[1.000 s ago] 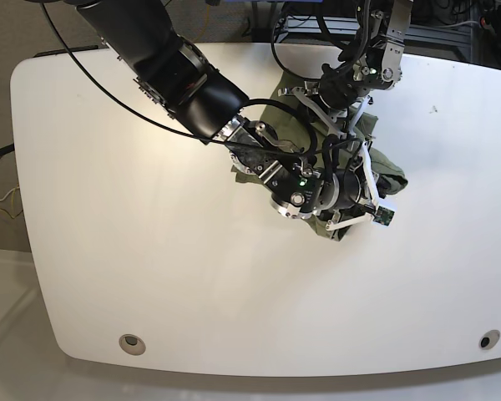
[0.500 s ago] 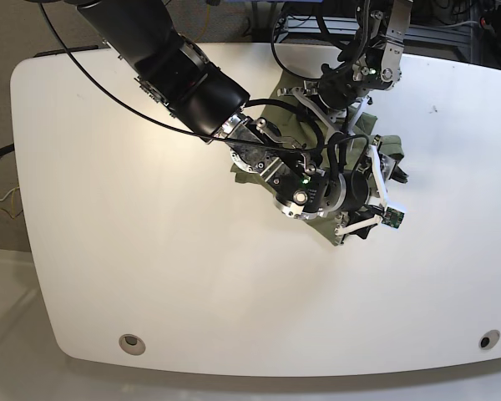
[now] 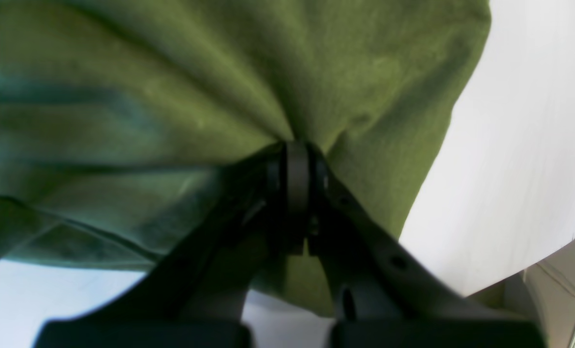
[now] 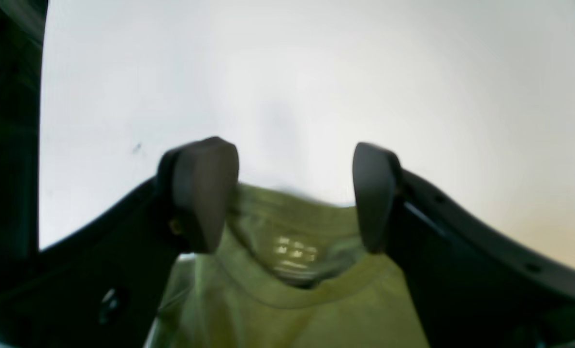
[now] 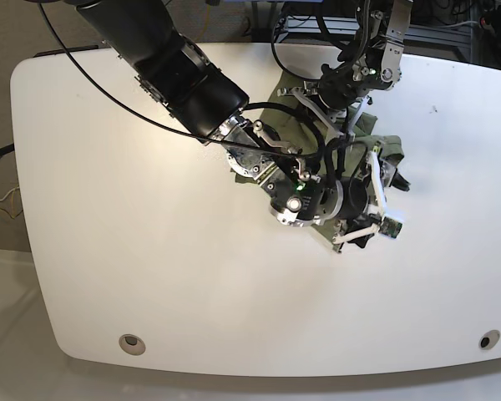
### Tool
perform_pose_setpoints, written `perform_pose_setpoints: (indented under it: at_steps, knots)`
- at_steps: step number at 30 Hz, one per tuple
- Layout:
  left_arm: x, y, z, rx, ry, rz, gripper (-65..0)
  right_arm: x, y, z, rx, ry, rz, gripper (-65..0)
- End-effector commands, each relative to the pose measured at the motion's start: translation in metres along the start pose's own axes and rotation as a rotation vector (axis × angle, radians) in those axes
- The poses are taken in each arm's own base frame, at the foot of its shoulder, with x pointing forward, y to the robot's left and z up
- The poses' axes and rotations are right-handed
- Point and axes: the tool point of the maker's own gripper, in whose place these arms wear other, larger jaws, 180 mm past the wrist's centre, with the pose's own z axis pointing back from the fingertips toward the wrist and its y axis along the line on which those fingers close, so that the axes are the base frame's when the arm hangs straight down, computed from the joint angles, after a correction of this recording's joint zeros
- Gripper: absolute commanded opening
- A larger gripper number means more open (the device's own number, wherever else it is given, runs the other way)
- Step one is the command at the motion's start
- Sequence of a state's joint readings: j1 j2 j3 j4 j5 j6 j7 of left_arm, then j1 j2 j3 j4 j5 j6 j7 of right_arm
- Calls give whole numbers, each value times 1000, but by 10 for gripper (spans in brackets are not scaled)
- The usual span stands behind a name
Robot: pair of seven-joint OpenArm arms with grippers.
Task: Fold the T-shirt properly
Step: 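Lift and unroll the shirt layer with the right gripper, spreading it flat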
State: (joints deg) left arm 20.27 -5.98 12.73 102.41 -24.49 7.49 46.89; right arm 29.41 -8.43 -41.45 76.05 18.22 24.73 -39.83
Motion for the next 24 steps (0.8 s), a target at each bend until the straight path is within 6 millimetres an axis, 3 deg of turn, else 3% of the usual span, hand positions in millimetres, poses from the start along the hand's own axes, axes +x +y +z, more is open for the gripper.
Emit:
perform_pose_setpoints:
  at_steps: [1, 5, 10, 11, 19, 24]
  knots:
    - [-26, 10, 0, 42, 117, -3, -650, 30, -20, 11, -44, -81, -7, -267]
    - [-18, 10, -1, 43, 102, -6, -650, 29, -44, 22, -90, -77, -60, -353]
    - [-16, 13, 0, 48, 98, -12, -650, 25, -62, 31, -131, -62, -103, -622]
    - [-14, 14, 2, 51, 93, -18, -650, 25, -63, 32, -132, -58, -101, -650]
    - [-7, 13, 5, 49, 74, -30, -650, 23, -68, 34, -144, -18, -98, -650]
    - [-4, 18, 6, 59, 73, -41, -650, 9, -76, 39, -166, 8, -108, -650]
